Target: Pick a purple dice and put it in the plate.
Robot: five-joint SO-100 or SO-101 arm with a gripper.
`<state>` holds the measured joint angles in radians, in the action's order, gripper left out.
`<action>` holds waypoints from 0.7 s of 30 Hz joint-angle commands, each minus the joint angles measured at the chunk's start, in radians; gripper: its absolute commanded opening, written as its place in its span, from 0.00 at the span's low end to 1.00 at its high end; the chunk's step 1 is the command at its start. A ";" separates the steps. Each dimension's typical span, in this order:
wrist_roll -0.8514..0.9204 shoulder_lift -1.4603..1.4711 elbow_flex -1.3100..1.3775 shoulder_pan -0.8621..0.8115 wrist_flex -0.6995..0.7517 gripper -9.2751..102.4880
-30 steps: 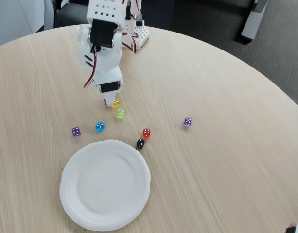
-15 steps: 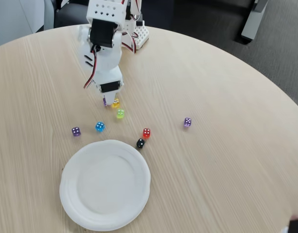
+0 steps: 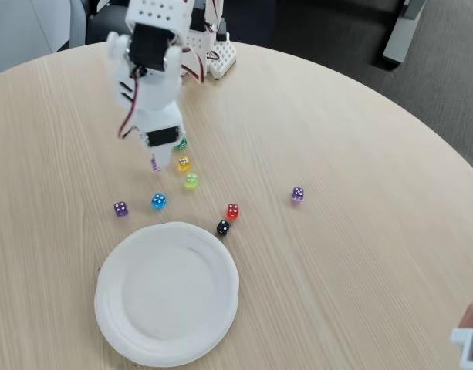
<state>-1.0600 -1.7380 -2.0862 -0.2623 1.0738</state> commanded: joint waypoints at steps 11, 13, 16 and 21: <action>-0.041 -0.026 0.258 0.008 0.008 0.08; -0.051 -0.028 0.258 0.009 0.008 0.08; -0.049 -0.046 0.258 0.011 0.006 0.08; -0.015 -0.124 0.258 0.038 -0.006 0.08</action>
<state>-1.0876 -1.8040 -1.8623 -0.2500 1.0769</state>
